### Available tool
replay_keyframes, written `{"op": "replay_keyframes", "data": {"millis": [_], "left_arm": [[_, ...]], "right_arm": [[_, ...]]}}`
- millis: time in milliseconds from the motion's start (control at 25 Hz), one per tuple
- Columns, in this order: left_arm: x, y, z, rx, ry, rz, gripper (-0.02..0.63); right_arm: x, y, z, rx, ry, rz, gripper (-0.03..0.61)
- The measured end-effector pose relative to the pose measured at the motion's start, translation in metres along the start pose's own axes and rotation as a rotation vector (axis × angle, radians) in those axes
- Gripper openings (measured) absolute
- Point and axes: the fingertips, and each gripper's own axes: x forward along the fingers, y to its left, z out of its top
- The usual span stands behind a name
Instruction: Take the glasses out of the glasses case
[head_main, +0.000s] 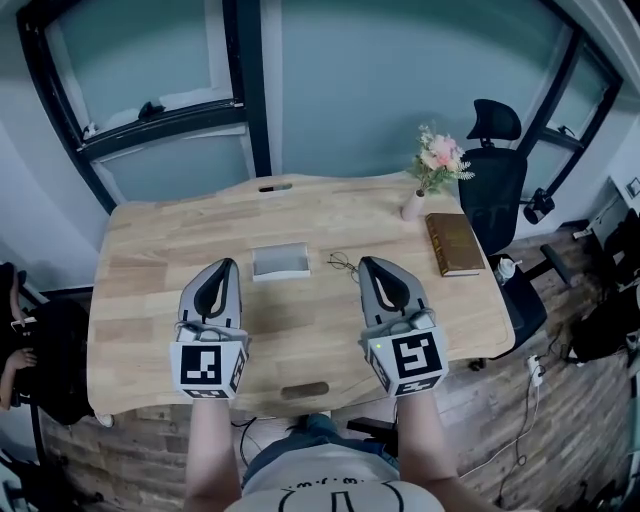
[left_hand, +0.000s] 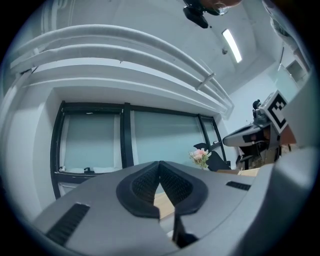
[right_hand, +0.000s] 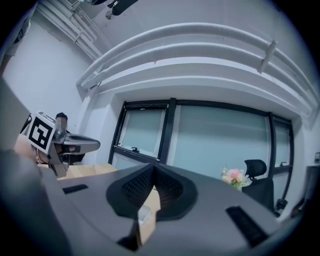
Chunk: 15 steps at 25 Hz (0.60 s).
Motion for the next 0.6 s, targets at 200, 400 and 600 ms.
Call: {"op": "replay_keyframes", "data": {"millis": [200, 400, 600], "left_arm": [[-0.01, 0.005, 0.013, -0.007, -0.036, -0.006, 0.017], [-0.019, 0.006, 0.028, 0.007, -0.056, -0.025, 0.017], [-0.026, 0.011, 0.037, 0.006, -0.075, -0.013, 0.017]], "right_arm": [[-0.022, 0.002, 0.02, 0.004, -0.041, -0.028, 0.009], [-0.032, 0.002, 0.033, -0.005, -0.07, -0.048, 0.009], [-0.038, 0.002, 0.039, -0.003, -0.086, -0.06, 0.009]]}}
